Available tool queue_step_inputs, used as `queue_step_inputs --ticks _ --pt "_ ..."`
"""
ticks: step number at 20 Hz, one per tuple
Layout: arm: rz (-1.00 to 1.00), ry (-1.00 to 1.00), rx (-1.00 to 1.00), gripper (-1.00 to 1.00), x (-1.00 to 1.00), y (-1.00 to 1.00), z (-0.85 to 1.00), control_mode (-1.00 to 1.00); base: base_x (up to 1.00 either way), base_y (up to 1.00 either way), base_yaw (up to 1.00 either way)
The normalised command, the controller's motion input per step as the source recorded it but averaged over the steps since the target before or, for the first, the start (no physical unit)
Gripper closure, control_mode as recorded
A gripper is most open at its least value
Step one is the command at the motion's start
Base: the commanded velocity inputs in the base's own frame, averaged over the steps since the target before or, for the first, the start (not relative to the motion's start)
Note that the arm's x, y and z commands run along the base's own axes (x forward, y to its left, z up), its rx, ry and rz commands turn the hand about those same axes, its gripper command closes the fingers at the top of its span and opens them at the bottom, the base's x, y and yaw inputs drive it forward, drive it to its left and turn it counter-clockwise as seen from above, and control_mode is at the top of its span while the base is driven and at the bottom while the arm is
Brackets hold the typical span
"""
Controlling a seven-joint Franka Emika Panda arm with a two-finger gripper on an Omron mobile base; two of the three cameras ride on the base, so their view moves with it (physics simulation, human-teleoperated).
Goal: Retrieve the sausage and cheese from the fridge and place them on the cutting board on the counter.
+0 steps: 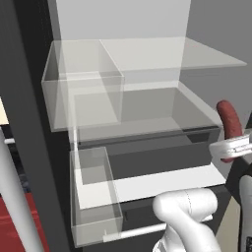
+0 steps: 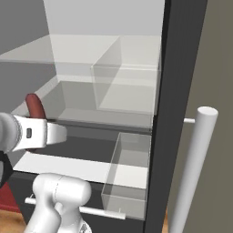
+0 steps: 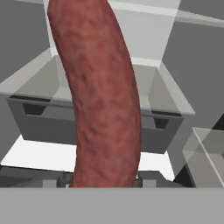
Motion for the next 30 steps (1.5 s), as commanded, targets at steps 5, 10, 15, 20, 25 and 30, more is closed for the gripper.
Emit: queue_step_inputs --ticks 5,10,15,20,25,30 --pt "0.00 0.00 0.00 1.00 0.00 0.00 -0.02 1.00 -0.26 0.00 0.00" --pt "0.00 0.00 0.00 1.00 0.00 0.00 0.00 1.00 -0.99 0.00 -0.01" --pt "0.00 0.00 0.00 1.00 0.00 0.00 0.00 1.00 -1.00 0.01 0.10" --pt "0.00 0.00 0.00 1.00 0.00 0.00 0.00 1.00 -0.96 0.32 0.62" --pt "0.00 0.00 0.00 1.00 0.00 0.00 0.00 1.00 -0.47 0.57 0.98" --pt "0.00 0.00 0.00 1.00 0.00 0.00 0.00 1.00 -0.03 0.52 0.94"
